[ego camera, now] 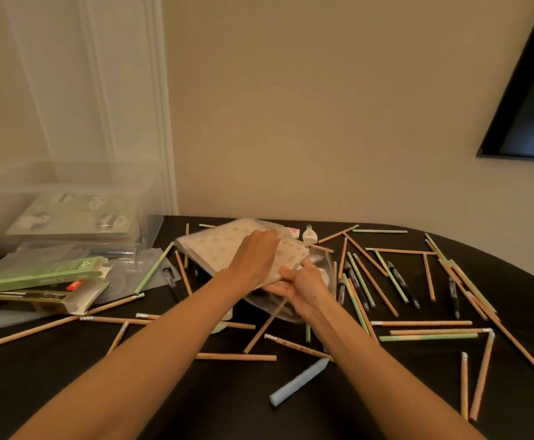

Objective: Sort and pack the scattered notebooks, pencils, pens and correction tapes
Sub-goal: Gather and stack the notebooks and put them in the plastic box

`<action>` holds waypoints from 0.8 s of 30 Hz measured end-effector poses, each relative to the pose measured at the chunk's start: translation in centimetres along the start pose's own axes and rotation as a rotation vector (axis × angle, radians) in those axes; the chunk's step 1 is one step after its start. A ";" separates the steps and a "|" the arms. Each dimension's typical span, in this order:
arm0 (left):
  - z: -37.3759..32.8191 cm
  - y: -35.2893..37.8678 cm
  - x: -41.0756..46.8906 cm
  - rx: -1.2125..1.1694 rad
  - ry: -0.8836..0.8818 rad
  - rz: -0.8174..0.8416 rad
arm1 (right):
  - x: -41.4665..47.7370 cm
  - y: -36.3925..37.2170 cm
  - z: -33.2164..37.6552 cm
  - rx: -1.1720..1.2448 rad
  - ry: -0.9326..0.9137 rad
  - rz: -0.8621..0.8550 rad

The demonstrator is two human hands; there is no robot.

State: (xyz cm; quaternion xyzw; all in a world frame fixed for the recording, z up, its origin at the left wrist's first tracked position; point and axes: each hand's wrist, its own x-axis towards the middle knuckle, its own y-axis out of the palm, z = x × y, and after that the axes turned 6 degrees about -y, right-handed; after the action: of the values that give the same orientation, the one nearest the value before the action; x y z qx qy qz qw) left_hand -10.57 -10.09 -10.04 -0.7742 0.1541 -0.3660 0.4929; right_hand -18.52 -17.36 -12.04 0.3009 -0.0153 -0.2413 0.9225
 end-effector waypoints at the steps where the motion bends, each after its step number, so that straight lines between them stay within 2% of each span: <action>1: 0.0 -0.3 0.2 0.003 0.027 0.007 | 0.2 0.6 0.0 -0.018 -0.021 0.004; 4: 0.2 -1.0 0.8 0.032 0.092 -0.012 | 0.9 1.8 0.2 -0.086 -0.046 0.005; 7: 0.6 -0.8 1.3 -0.053 0.021 -0.053 | 1.1 1.8 0.1 -0.084 -0.014 0.013; 10: 0.6 0.2 1.6 -0.094 -0.086 -0.008 | 0.7 0.5 -0.9 -0.104 0.091 0.011; 12: 0.2 0.9 1.9 -0.036 -0.107 0.013 | 0.6 -0.2 -1.3 -0.128 0.132 0.019; 17: -0.6 0.9 2.8 0.199 -0.028 0.034 | 0.9 -0.4 -1.0 -0.129 0.080 0.055; 24: -1.9 -0.1 4.5 0.251 0.047 0.107 | 0.8 -1.0 -1.4 -0.233 0.108 0.060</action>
State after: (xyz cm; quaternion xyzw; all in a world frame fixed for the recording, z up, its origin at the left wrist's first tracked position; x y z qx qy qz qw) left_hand -8.91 -13.95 -7.61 -0.6884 0.1595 -0.3734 0.6010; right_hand -17.97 -17.64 -13.86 0.2038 0.0535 -0.1970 0.9575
